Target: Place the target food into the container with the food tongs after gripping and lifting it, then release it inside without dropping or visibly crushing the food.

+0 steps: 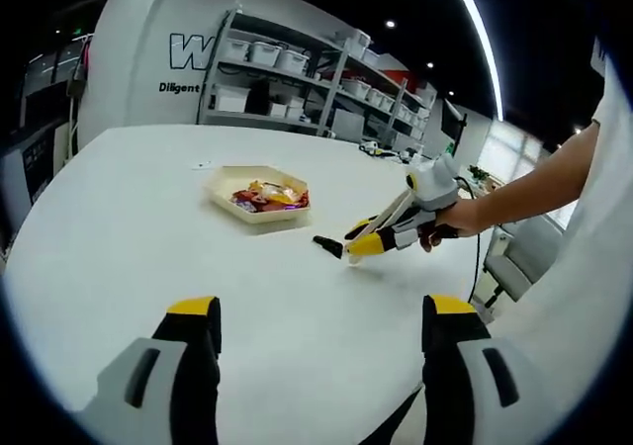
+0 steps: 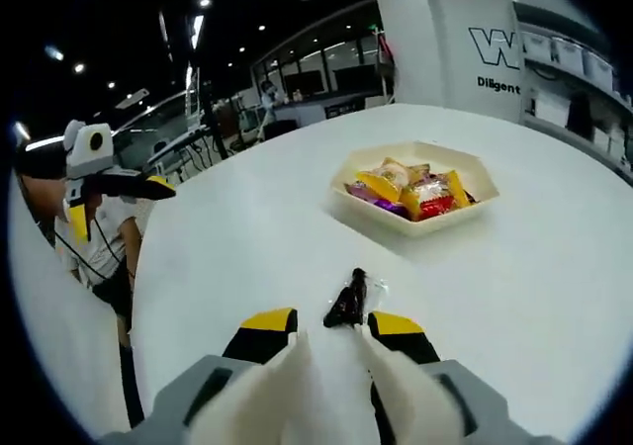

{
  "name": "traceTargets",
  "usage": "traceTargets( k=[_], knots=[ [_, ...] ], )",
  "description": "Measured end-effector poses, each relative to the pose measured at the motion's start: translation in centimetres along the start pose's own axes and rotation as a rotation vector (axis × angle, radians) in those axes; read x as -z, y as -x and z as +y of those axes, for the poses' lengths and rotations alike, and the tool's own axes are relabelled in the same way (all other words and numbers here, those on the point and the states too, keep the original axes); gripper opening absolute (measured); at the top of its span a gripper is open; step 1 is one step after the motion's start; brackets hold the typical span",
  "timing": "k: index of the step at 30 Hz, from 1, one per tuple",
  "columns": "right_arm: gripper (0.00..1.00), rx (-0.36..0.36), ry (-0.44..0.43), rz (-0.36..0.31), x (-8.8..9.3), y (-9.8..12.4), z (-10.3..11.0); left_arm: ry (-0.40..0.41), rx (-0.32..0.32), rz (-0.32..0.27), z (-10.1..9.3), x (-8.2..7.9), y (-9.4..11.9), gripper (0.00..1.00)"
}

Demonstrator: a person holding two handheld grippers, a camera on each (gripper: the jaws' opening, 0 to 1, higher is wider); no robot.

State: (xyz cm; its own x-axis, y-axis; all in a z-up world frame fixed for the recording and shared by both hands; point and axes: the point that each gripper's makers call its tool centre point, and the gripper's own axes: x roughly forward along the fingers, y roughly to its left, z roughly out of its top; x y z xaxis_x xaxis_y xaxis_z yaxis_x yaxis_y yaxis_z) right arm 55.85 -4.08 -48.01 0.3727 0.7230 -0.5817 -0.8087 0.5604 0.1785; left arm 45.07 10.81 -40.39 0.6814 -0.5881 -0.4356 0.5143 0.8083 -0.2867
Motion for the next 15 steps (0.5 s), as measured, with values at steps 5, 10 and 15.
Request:
traceTargets(
  k=[5, 10, 15],
  knots=[
    [0.23, 0.006, -0.012, -0.004, 0.4, 0.6, -0.1, -0.003, 0.005, -0.001, -0.2, 0.0, -0.1, 0.82],
    [0.24, 0.011, -0.019, 0.011, 0.1, 0.8, 0.3, -0.002, 0.015, 0.007, -0.5, 0.2, -0.2, 0.82],
    [0.25, 0.056, 0.086, -0.014, -1.3, 0.4, 0.0, -0.002, 0.014, 0.007, -0.5, 0.4, -0.2, 0.82]
  ],
)
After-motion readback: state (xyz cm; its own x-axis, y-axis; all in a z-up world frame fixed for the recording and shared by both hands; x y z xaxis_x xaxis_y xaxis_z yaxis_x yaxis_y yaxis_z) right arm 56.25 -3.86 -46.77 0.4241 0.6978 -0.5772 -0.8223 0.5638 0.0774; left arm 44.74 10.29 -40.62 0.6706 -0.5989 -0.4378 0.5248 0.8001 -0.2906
